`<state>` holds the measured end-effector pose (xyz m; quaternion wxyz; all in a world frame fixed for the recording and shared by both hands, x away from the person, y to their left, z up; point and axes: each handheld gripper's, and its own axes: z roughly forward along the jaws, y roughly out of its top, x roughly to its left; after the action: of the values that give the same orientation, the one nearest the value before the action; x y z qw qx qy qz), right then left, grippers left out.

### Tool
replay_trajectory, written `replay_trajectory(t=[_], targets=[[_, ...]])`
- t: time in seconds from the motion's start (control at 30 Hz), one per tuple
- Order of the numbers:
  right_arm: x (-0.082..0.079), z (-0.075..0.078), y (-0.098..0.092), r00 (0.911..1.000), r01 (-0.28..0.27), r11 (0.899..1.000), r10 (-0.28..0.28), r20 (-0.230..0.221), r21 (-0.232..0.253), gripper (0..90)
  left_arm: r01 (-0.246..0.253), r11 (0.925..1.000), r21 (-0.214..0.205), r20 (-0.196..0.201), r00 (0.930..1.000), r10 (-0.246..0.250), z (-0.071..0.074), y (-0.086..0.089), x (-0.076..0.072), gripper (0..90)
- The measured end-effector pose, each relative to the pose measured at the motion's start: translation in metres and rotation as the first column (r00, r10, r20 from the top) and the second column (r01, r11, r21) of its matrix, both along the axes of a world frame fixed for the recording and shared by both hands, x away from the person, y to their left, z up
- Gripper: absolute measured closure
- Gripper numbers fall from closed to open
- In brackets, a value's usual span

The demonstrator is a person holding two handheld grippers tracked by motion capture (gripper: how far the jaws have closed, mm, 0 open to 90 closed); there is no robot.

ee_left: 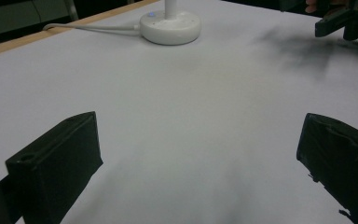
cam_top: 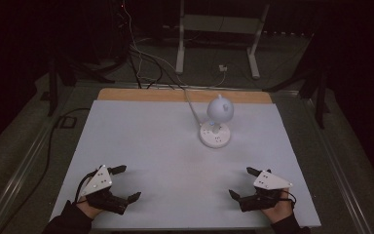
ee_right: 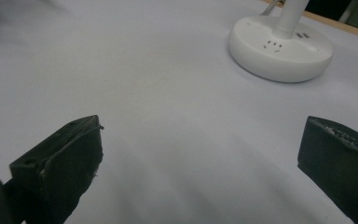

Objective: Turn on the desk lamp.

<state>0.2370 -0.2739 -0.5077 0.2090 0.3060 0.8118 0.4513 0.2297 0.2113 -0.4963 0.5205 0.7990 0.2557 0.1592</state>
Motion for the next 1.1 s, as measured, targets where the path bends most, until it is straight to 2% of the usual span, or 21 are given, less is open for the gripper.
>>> replay_trajectory(t=[0.2, 0.37, 0.57, 0.97, 1.1], targets=[[0.001, -0.001, 0.001, 0.9989, -0.031, 0.999, 0.031, -0.034, -0.01, 0.0, 0.008, 1.0, -0.001, -0.001, 1.0, -0.008, 0.0, -0.001, 0.0, 0.2], [-0.001, 0.0, 0.003, 0.9993, -0.036, 0.999, 0.035, -0.016, -0.013, 0.0, 0.007, 1.0, 0.0, 0.0, 1.0, -0.007, 0.001, 0.0, -0.001, 0.2], [-0.002, 0.003, 0.005, 0.9993, -0.032, 0.999, 0.032, -0.021, -0.017, 0.0, 0.008, 1.0, 0.0, 0.003, 1.0, -0.008, 0.001, 0.0, -0.001, 0.3], [-0.007, 0.006, 0.016, 0.9946, -0.073, 0.996, 0.07, -0.076, -0.041, 0.0, 0.01, 0.9999, -0.007, 0.005, 0.9999, -0.01, 0.001, 0.0, -0.002, 0.3], [-0.007, 0.009, 0.018, 0.9916, -0.085, 0.996, 0.082, -0.1, -0.026, 0.0, 0.009, 0.9999, -0.004, 0.004, 0.9999, -0.009, 0.001, 0.0, -0.002, 0.2]])
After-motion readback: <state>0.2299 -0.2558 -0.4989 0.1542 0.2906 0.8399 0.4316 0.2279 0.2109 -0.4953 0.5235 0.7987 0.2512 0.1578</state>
